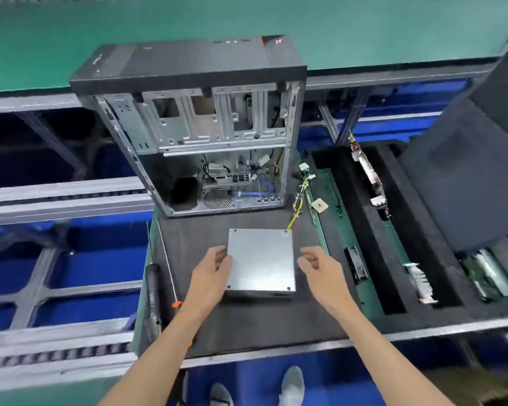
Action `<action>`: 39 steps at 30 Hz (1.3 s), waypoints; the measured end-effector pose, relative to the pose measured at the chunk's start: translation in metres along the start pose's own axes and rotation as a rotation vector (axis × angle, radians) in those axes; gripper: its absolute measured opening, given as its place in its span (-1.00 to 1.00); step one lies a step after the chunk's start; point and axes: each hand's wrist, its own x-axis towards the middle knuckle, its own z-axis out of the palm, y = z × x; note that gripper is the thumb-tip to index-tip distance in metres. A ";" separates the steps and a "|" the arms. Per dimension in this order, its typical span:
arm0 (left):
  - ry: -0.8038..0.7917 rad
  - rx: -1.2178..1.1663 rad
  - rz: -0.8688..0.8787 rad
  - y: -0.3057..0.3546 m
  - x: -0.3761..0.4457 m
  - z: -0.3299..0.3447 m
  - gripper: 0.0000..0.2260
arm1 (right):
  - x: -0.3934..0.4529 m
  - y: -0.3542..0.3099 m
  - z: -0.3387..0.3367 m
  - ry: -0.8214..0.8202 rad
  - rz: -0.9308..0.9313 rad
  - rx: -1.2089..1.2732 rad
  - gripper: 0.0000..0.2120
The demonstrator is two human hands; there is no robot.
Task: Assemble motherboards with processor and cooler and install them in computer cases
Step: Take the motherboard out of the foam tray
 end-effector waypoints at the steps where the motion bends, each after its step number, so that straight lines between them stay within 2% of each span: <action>1: -0.017 -0.007 -0.024 0.001 0.004 0.002 -0.79 | 0.009 -0.002 0.005 0.013 0.021 0.033 -0.76; 5: -0.066 0.020 -0.154 0.004 0.015 0.011 -0.72 | 0.042 -0.025 0.021 0.015 0.166 0.158 -0.61; 9: -0.088 -0.089 -0.247 0.002 0.019 0.017 -0.70 | 0.067 -0.038 0.034 -0.091 0.398 0.393 -0.47; 11: -0.090 -0.163 -0.259 0.000 0.021 0.021 -0.68 | 0.074 -0.039 0.038 -0.125 0.445 0.471 -0.47; 13: -0.081 -0.223 -0.272 -0.002 0.023 0.026 -0.63 | 0.077 -0.037 0.040 -0.094 0.444 0.529 -0.60; 15: -0.084 -0.283 -0.294 -0.004 0.023 0.029 -0.62 | 0.075 -0.037 0.042 -0.052 0.433 0.562 -0.80; 16: -0.088 -0.310 -0.292 -0.004 0.022 0.030 -0.63 | 0.072 -0.036 0.043 -0.028 0.420 0.569 -0.83; 22: -0.110 -0.401 -0.279 -0.001 0.014 0.029 -0.81 | 0.053 -0.041 0.037 0.052 0.273 0.552 -0.60; 27: -0.135 -0.555 -0.231 0.001 0.007 0.035 -0.72 | 0.047 -0.057 0.024 0.111 0.167 0.575 -0.57; 31: -0.161 -0.622 -0.177 0.016 0.005 0.046 -0.63 | 0.040 -0.073 0.006 0.183 0.055 0.484 -0.51; 34: -0.186 -0.673 -0.141 0.031 0.005 0.056 -0.62 | 0.034 -0.086 -0.011 0.243 -0.020 0.405 -0.45; 39: -0.261 -0.795 -0.121 0.057 0.000 0.077 -0.63 | 0.027 -0.100 -0.041 0.353 -0.146 0.289 -0.46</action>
